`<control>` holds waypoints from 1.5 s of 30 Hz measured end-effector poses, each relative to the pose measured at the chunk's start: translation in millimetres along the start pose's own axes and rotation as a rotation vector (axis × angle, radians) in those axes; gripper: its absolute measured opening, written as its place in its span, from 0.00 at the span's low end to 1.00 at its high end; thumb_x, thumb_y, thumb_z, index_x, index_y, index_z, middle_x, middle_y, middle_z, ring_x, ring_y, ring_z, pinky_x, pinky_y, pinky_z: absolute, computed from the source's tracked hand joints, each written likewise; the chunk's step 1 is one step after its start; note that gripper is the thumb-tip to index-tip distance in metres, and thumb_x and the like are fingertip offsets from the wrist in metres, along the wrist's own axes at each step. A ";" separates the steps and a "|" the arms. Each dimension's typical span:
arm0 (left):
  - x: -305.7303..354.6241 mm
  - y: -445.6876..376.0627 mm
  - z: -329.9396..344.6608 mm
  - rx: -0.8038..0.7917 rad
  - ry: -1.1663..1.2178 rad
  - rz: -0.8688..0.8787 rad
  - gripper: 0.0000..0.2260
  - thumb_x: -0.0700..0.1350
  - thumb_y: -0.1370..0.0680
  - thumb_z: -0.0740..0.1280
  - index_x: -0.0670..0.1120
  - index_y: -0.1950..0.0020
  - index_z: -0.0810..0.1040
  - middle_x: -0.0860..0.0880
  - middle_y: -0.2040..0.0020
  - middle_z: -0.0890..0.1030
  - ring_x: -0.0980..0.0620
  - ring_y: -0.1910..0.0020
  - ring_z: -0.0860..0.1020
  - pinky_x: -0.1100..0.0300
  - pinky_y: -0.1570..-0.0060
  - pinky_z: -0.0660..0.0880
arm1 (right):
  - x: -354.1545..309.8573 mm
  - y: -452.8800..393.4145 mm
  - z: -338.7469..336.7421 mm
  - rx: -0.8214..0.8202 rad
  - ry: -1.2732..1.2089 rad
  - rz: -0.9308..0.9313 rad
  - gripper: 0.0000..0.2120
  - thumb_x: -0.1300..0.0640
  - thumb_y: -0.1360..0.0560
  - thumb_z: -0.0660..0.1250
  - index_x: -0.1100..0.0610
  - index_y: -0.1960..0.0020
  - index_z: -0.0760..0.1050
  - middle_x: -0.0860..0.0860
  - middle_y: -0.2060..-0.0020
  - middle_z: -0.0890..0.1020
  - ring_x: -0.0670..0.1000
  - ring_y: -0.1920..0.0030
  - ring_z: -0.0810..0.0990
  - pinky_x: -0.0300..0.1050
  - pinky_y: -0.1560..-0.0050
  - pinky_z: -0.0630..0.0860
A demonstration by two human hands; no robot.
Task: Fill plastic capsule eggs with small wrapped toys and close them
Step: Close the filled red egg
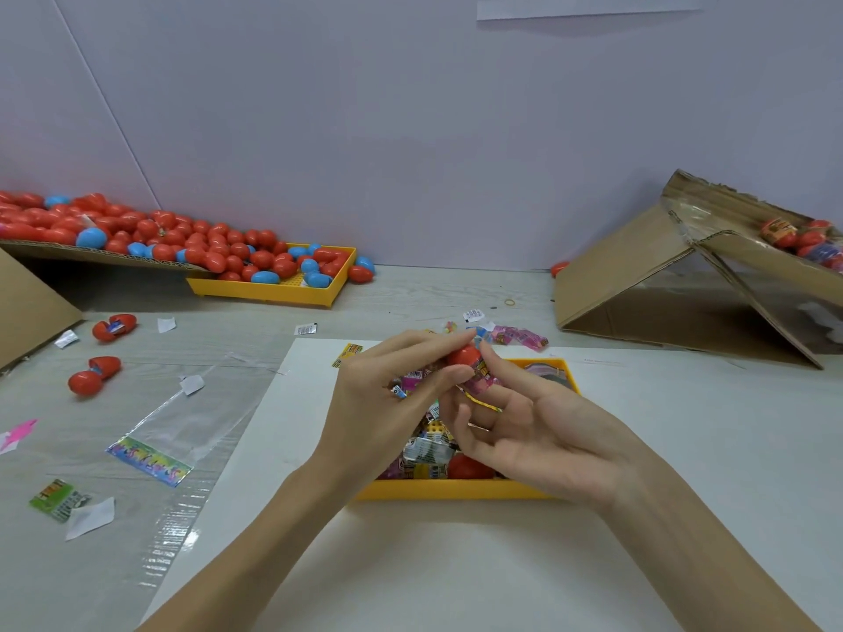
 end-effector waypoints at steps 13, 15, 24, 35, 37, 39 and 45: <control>5.1 0.9 1.4 -0.017 0.035 -0.065 0.14 0.42 0.22 0.74 0.45 0.36 0.83 0.51 0.43 0.85 0.49 0.41 0.83 0.55 0.40 0.79 | -1.3 2.1 -0.7 -0.048 0.106 -0.079 0.19 0.48 0.25 0.77 0.63 0.45 0.84 0.58 0.47 0.85 0.56 0.48 0.86 0.45 0.52 0.83; 4.5 -1.8 -2.5 0.024 0.162 -0.191 0.14 0.44 0.23 0.74 0.46 0.38 0.83 0.51 0.44 0.86 0.48 0.42 0.84 0.54 0.41 0.81 | -2.0 2.9 0.5 -0.123 0.129 -0.071 0.20 0.47 0.19 0.70 0.63 0.39 0.82 0.59 0.37 0.83 0.58 0.38 0.83 0.43 0.49 0.82; 5.3 -7.2 -9.8 -0.001 0.356 -0.217 0.18 0.40 0.26 0.77 0.43 0.39 0.79 0.49 0.43 0.86 0.49 0.41 0.84 0.62 0.42 0.79 | 3.3 -0.9 0.6 -0.185 0.017 -0.057 0.19 0.51 0.23 0.76 0.65 0.40 0.83 0.57 0.38 0.83 0.58 0.39 0.82 0.47 0.45 0.81; 6.5 -5.5 -11.9 0.031 0.199 -0.079 0.16 0.40 0.26 0.77 0.44 0.39 0.83 0.48 0.45 0.86 0.45 0.44 0.84 0.59 0.42 0.80 | 5.9 0.0 4.0 -0.206 0.100 -0.154 0.11 0.55 0.23 0.71 0.63 0.50 0.85 0.58 0.48 0.85 0.58 0.46 0.85 0.53 0.42 0.80; 6.0 -5.2 -12.5 0.020 0.152 -0.044 0.17 0.41 0.26 0.77 0.44 0.38 0.82 0.48 0.44 0.85 0.45 0.42 0.84 0.58 0.42 0.80 | 6.0 0.7 2.8 -0.199 0.118 -0.173 0.11 0.55 0.23 0.71 0.63 0.51 0.85 0.58 0.48 0.85 0.58 0.46 0.84 0.54 0.42 0.79; 6.0 -4.7 -13.0 0.021 0.100 -0.001 0.17 0.42 0.25 0.77 0.45 0.37 0.82 0.48 0.43 0.85 0.45 0.42 0.83 0.56 0.41 0.80 | 6.2 1.0 1.6 -0.199 0.145 -0.195 0.11 0.55 0.21 0.69 0.62 0.53 0.85 0.58 0.48 0.84 0.58 0.45 0.84 0.55 0.40 0.79; 4.8 -3.3 -12.4 0.059 -0.061 0.108 0.18 0.43 0.26 0.78 0.45 0.37 0.83 0.49 0.42 0.85 0.49 0.41 0.83 0.56 0.43 0.81 | 7.5 1.4 3.7 -0.214 0.238 -0.262 0.12 0.55 0.19 0.66 0.60 0.53 0.86 0.56 0.51 0.85 0.56 0.47 0.83 0.54 0.42 0.80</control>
Point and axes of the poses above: each hand's wrist, its own y-axis away from the middle knuckle, its own z-axis out of the palm, x = y × z, the point moved 1 cm from there along -y, towards the middle knuckle
